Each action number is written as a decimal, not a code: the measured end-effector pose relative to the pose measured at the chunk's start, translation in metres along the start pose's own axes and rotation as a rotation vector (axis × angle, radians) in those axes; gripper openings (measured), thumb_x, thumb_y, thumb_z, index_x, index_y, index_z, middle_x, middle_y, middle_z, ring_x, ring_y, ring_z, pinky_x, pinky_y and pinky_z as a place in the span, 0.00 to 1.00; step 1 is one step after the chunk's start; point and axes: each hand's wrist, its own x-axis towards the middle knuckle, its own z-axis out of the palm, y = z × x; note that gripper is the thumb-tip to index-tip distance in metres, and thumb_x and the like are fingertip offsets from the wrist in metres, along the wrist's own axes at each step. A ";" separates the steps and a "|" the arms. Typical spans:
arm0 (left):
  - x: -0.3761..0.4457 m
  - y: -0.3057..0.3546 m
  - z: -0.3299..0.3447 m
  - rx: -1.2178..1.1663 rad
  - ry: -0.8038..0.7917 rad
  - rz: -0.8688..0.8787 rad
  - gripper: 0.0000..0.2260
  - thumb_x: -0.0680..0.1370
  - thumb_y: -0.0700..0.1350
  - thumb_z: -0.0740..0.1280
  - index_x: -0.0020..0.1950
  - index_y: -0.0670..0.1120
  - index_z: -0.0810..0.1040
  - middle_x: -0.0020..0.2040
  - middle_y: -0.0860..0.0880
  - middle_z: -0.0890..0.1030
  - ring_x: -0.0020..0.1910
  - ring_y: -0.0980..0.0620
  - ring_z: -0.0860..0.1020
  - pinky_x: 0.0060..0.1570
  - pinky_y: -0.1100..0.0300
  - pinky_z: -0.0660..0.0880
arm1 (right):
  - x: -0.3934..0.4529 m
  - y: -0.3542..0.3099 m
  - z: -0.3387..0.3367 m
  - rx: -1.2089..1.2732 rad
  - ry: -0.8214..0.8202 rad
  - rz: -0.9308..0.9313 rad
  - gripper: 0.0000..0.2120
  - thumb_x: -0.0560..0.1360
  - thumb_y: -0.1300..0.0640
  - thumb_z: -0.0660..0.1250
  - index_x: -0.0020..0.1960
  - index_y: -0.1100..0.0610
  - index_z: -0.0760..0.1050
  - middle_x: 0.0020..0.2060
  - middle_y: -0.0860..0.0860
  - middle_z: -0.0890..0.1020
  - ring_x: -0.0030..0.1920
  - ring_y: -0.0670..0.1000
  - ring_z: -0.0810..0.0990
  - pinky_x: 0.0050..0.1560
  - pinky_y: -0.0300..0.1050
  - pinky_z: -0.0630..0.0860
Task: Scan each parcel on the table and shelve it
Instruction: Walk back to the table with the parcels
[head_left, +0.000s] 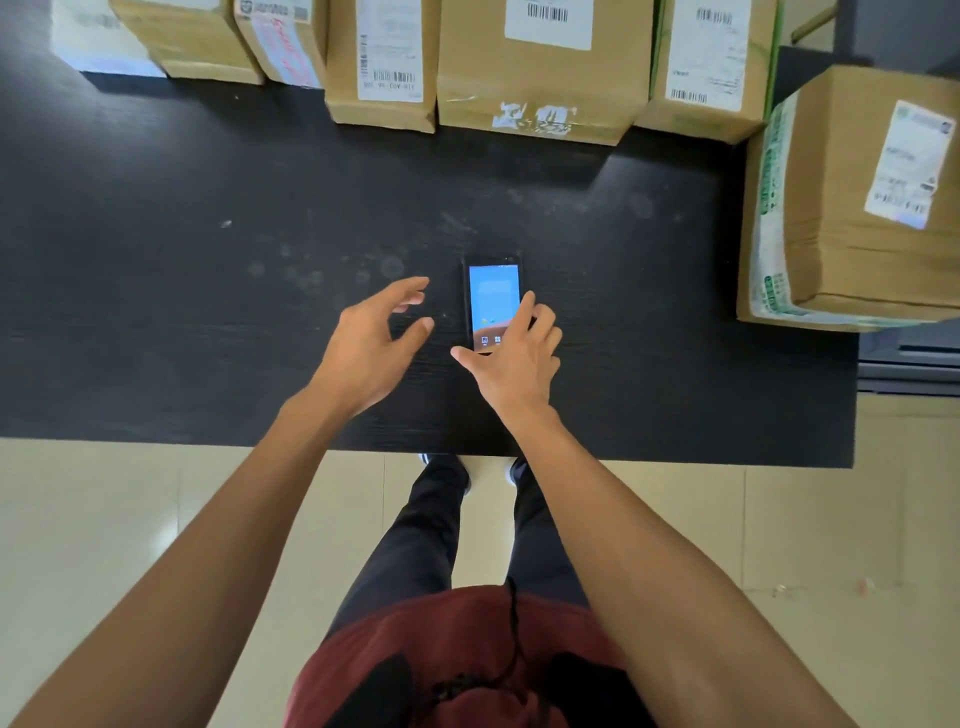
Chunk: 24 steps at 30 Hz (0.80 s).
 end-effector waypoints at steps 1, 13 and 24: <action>0.000 -0.002 0.000 -0.002 0.002 0.000 0.20 0.83 0.47 0.66 0.75 0.53 0.71 0.67 0.53 0.79 0.68 0.56 0.75 0.65 0.48 0.76 | 0.000 -0.002 0.001 -0.007 0.008 0.001 0.57 0.66 0.34 0.77 0.81 0.56 0.50 0.74 0.56 0.61 0.71 0.58 0.64 0.63 0.58 0.73; -0.013 -0.007 -0.003 -0.027 0.009 0.005 0.23 0.83 0.48 0.66 0.77 0.56 0.68 0.66 0.56 0.79 0.63 0.57 0.77 0.63 0.52 0.77 | 0.015 0.012 -0.027 0.264 -0.086 0.073 0.52 0.67 0.53 0.81 0.79 0.52 0.51 0.69 0.54 0.70 0.69 0.56 0.72 0.67 0.59 0.68; -0.014 0.032 0.026 -0.054 -0.021 0.037 0.23 0.82 0.51 0.67 0.77 0.59 0.67 0.64 0.60 0.79 0.57 0.62 0.78 0.59 0.60 0.74 | 0.002 0.086 -0.081 0.333 0.007 -0.012 0.54 0.64 0.50 0.82 0.79 0.48 0.51 0.65 0.51 0.70 0.58 0.47 0.71 0.54 0.48 0.78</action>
